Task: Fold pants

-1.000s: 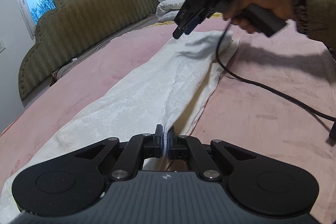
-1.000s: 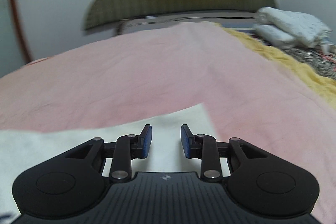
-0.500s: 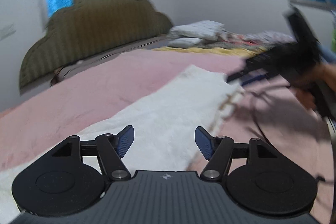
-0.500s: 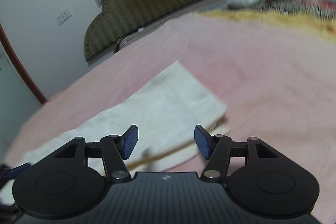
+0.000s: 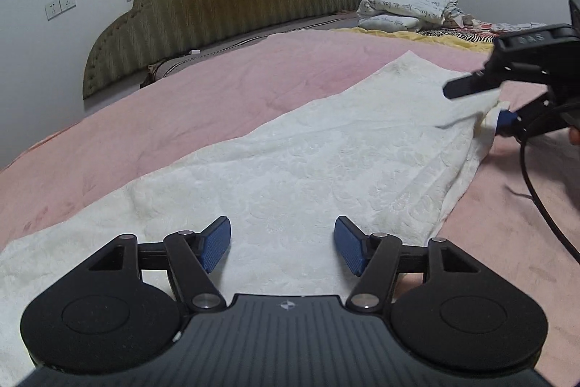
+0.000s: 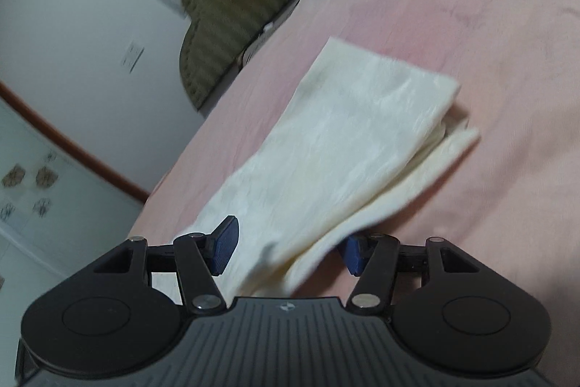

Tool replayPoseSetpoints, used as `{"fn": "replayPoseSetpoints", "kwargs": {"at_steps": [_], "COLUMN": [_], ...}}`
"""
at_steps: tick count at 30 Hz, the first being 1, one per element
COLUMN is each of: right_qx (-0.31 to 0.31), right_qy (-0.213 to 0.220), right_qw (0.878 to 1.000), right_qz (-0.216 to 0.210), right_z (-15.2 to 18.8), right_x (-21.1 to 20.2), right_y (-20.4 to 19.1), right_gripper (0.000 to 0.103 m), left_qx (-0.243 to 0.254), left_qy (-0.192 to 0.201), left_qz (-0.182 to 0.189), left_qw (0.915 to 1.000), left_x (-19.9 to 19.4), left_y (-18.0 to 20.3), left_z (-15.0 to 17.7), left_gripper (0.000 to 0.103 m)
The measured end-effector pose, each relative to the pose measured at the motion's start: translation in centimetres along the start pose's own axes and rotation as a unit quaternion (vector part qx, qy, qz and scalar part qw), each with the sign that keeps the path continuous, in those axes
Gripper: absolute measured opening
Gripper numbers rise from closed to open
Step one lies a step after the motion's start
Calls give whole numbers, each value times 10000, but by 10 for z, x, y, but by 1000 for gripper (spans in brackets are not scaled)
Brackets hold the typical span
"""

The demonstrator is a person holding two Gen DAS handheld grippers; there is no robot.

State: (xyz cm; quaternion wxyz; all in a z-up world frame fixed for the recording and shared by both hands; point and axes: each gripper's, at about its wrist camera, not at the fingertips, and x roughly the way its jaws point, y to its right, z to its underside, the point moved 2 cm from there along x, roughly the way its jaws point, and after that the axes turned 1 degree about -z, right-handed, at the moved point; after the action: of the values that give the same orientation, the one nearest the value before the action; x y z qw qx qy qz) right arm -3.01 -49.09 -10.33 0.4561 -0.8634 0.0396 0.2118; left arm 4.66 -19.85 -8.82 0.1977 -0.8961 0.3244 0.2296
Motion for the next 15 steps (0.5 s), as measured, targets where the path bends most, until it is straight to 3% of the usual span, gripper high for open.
{"fn": "replayPoseSetpoints", "kwargs": {"at_steps": [6, 7, 9, 11, 15], "right_qx": [95, 60, 98, 160, -163], "right_qy": [668, 726, 743, 711, 766], "right_qw": [9973, 9966, 9957, 9953, 9941], "right_qz": [292, 378, 536, 642, 754], "right_z": [-25, -29, -37, -44, -46], "right_x": [24, 29, 38, 43, 42], "right_y": [10, 12, 16, 21, 8], "right_gripper": [53, 50, 29, 16, 13], "left_qx": [-607, -750, -924, -977, -1390], "left_qy": [-208, -248, -260, -242, -219], "left_qz": [173, 226, 334, 377, 547], "left_qw": [9978, 9966, 9948, 9942, 9885], "left_x": [10, 11, 12, 11, 8], "left_y": [-15, -19, -24, -25, -35], "left_z": [1, 1, 2, 2, -1], "left_gripper": [83, 84, 85, 85, 84]}}
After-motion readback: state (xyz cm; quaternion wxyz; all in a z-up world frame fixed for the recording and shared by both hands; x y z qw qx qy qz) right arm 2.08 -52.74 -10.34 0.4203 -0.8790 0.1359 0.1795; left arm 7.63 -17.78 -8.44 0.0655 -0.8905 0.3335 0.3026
